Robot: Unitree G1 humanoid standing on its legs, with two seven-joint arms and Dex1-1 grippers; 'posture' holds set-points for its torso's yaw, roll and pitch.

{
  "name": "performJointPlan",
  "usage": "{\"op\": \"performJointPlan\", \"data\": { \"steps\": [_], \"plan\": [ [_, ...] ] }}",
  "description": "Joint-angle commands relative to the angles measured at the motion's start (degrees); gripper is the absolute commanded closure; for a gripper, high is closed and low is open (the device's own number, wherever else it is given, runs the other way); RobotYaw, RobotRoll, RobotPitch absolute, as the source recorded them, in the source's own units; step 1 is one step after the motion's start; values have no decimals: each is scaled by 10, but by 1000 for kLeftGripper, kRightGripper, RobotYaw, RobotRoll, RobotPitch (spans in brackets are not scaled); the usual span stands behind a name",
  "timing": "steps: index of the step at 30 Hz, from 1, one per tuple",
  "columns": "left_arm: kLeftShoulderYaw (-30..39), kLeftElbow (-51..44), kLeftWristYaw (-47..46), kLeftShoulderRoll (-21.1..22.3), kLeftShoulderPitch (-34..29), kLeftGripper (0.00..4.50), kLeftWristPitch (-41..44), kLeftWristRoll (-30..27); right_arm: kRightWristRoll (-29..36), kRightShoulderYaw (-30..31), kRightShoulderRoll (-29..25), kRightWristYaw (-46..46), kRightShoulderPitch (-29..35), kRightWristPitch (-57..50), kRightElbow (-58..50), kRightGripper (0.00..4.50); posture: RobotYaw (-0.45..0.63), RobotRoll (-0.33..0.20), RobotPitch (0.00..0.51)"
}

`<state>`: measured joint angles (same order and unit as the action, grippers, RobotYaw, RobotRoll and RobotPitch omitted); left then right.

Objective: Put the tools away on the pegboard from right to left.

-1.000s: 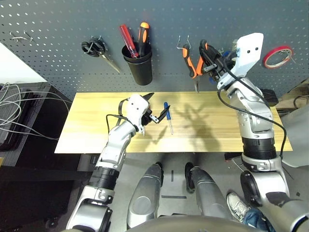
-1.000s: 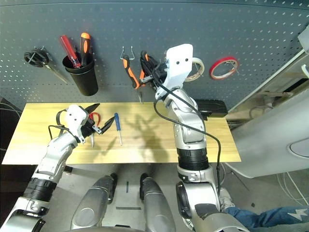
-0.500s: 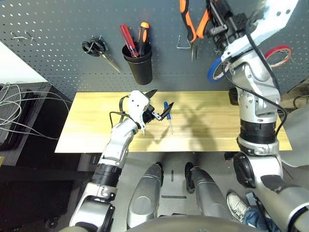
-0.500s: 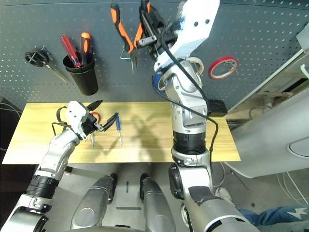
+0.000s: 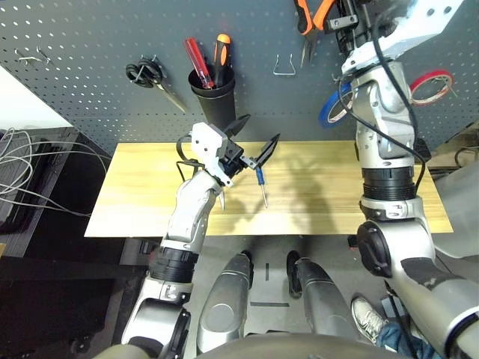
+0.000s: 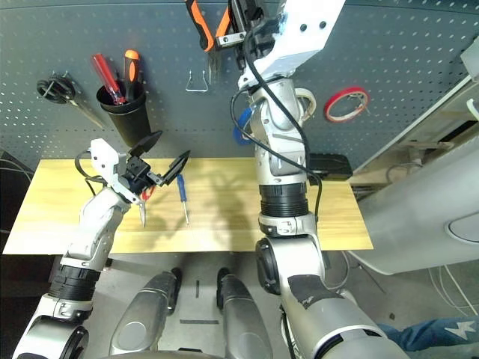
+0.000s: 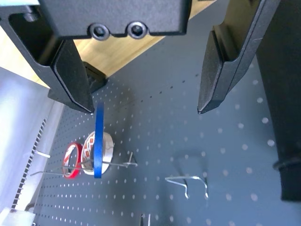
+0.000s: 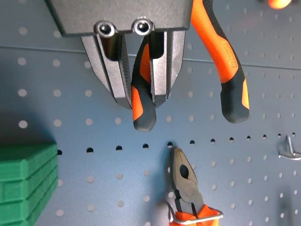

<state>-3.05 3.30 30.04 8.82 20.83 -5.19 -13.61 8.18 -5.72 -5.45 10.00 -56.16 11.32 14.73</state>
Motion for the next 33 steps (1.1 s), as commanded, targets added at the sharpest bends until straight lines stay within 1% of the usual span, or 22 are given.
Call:
{"op": "performJointPlan", "data": {
  "steps": [1, 7, 16, 27, 33],
  "plan": [
    [2, -13, -2, 2, -9, 0, 7, -2, -8, 1, 7, -6, -25, 48, 39, 4127, 163, 0, 253],
    [1, -23, -7, 6, -17, 0, 12, 1, -12, -2, 10, -14, -54, 107, 121, 4127, 182, 0, 261],
    [1, -50, -15, 16, -35, 0, 26, 2, -14, 0, 22, -17, -65, 166, 195, 4127, 217, 0, 271],
    [3, -72, -25, 25, -47, 0, 38, 5, -21, 2, 36, -15, -70, 205, 251, 4127, 253, 0, 279],
    [3, -73, -28, 29, -56, 0, 37, 4, -23, 2, 30, -18, -68, 206, 234, 4127, 240, 0, 281]
  ]
}}
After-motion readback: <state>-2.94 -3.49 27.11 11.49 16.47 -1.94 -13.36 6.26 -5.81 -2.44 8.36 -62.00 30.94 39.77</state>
